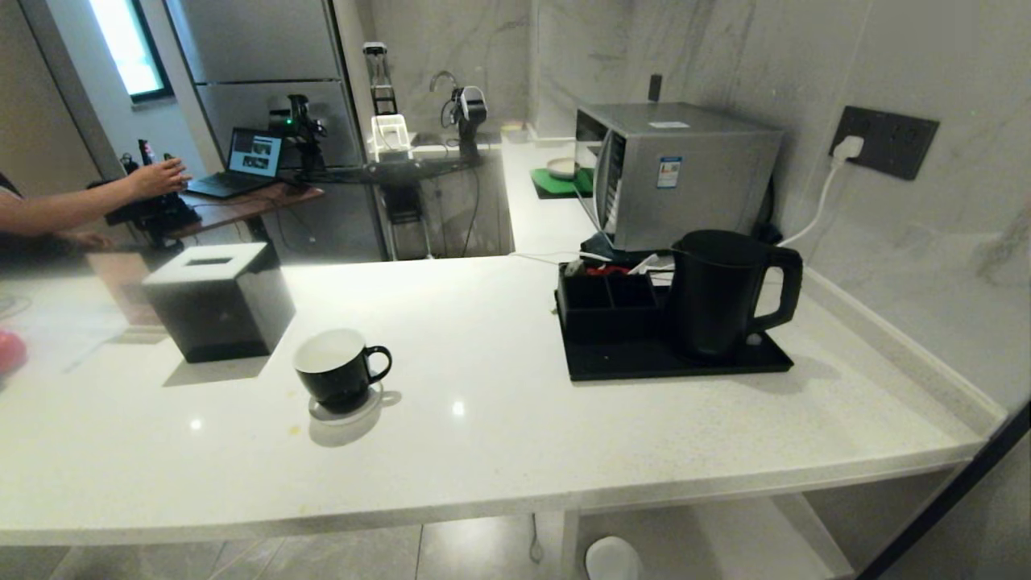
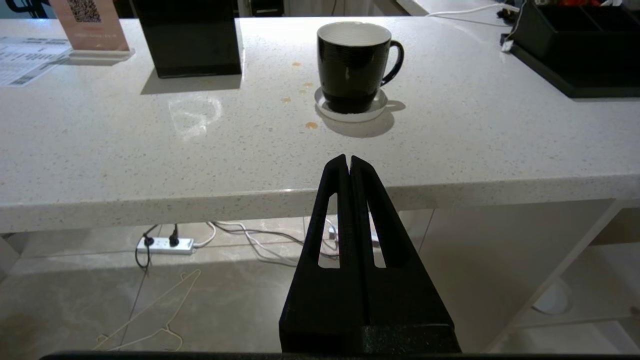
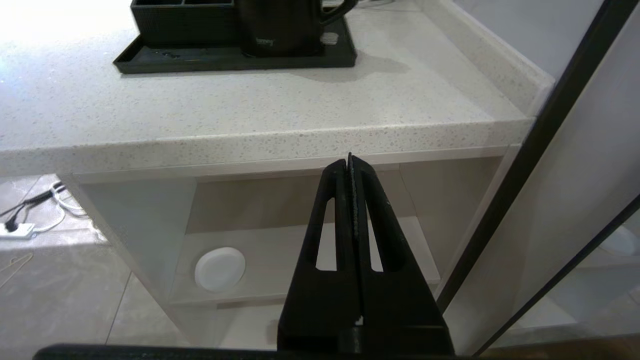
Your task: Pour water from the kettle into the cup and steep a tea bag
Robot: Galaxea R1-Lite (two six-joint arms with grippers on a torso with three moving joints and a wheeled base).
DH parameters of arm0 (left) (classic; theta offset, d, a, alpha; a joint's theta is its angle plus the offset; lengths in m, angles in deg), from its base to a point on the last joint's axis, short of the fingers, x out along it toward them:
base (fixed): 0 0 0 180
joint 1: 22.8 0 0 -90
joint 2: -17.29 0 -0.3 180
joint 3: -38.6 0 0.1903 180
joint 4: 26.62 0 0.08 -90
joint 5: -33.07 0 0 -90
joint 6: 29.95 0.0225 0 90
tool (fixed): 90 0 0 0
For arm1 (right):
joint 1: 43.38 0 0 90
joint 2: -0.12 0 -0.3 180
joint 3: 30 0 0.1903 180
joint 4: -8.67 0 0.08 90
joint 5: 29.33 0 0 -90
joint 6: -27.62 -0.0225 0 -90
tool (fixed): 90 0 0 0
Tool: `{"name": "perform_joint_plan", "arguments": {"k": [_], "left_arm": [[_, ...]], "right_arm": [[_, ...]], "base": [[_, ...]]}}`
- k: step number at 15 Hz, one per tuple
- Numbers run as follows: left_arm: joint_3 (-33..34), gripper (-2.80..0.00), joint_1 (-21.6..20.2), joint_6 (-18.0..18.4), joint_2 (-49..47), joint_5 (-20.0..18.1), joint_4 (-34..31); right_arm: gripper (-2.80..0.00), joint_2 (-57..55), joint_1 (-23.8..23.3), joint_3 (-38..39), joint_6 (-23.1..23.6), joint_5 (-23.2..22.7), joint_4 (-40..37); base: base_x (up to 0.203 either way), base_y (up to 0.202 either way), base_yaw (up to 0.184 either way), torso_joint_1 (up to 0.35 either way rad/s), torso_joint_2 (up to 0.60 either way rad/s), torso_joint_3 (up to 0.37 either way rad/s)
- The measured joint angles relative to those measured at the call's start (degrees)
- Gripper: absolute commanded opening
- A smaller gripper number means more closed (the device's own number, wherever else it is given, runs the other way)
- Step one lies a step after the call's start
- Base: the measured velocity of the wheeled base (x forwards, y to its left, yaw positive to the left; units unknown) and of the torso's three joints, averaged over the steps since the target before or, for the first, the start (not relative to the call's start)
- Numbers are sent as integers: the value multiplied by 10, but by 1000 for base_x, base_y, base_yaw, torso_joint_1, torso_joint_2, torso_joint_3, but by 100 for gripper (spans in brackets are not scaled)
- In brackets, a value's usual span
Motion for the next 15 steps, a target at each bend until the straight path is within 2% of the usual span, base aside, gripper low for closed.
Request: {"name": "perform_joint_plan", "arguments": {"k": [6,15], "left_arm": [[0,-280,0,-2,0,0,-1],[0,-280,0,-2,0,0,-1]], "right_arm": [[-280,0,0,0,0,0,0],[-280,0,0,0,0,0,0]], "base": [[163,0,1,11,2,1],[0,0,0,0,0,0]]}}
